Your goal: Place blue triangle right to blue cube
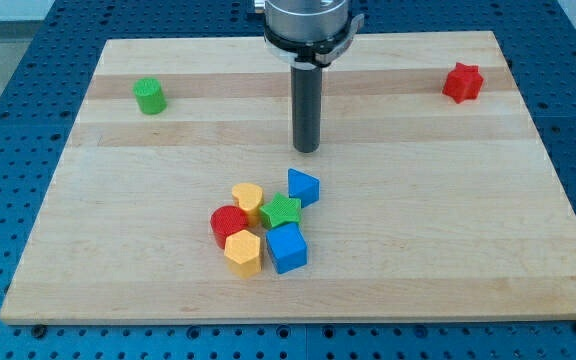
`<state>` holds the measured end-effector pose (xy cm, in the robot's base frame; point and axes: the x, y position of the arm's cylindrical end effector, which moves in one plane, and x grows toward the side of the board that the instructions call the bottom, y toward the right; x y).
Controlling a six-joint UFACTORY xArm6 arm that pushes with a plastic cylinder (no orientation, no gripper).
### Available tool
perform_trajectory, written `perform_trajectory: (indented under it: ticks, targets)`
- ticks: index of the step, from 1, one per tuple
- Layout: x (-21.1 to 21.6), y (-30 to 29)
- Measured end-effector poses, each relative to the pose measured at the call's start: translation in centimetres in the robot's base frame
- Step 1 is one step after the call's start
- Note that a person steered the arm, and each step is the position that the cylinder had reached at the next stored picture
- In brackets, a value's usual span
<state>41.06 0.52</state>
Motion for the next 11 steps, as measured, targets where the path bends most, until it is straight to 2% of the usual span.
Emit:
perform_trajectory:
  ticks: [1, 5, 6, 11]
  targets:
    - [0.3, 0.0]
    - [2.1, -10.9]
    - [2.5, -10.4]
    - [7.2, 0.3]
